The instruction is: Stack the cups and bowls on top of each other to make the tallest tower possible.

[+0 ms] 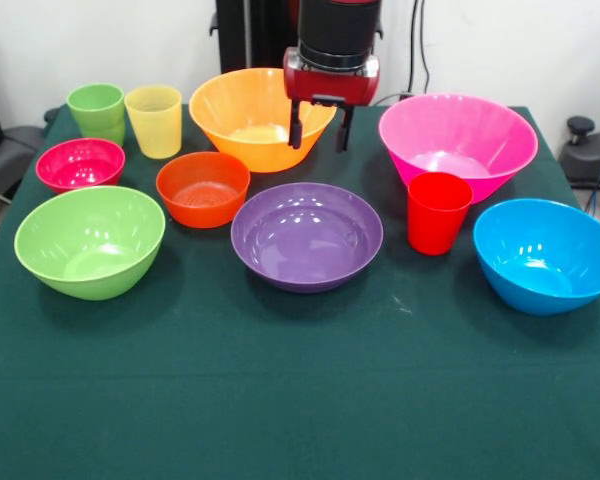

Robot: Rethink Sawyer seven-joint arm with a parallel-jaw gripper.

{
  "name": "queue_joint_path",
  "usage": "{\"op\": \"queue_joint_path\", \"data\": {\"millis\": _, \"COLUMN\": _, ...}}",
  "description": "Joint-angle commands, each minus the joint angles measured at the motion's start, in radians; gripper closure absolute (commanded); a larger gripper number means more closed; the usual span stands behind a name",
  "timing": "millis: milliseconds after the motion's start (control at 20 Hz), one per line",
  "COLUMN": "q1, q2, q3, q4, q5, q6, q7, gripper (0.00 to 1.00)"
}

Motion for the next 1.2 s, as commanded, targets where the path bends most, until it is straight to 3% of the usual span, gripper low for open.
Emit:
{"op": "queue_joint_path", "data": {"millis": 50, "q1": 0.019, "q2": -0.008, "q3": -0.031, "q4": 0.007, "q5": 0.074, "q6": 0.089, "q7": 0.150, "gripper": 0.00}}
{"op": "queue_joint_path", "data": {"millis": 200, "q1": 0.023, "q2": -0.028, "q3": -0.036, "q4": 0.005, "q5": 0.056, "q6": 0.071, "q7": 0.115, "gripper": 0.00}}
{"op": "queue_joint_path", "data": {"millis": 350, "q1": 0.016, "q2": -0.052, "q3": -0.034, "q4": -0.010, "q5": 0.048, "q6": 0.138, "q7": 0.046, "gripper": 0.00}}
{"op": "queue_joint_path", "data": {"millis": 650, "q1": -0.096, "q2": -0.111, "q3": 0.085, "q4": 0.022, "q5": 0.042, "q6": 0.068, "q7": -0.083, "gripper": 0.00}}
{"op": "queue_joint_path", "data": {"millis": 850, "q1": -0.098, "q2": -0.082, "q3": 0.071, "q4": 0.005, "q5": 0.039, "q6": 0.096, "q7": -0.056, "gripper": 0.00}}
{"op": "queue_joint_path", "data": {"millis": 1200, "q1": -0.093, "q2": -0.110, "q3": 0.059, "q4": -0.022, "q5": 0.018, "q6": 0.155, "q7": -0.075, "gripper": 0.00}}
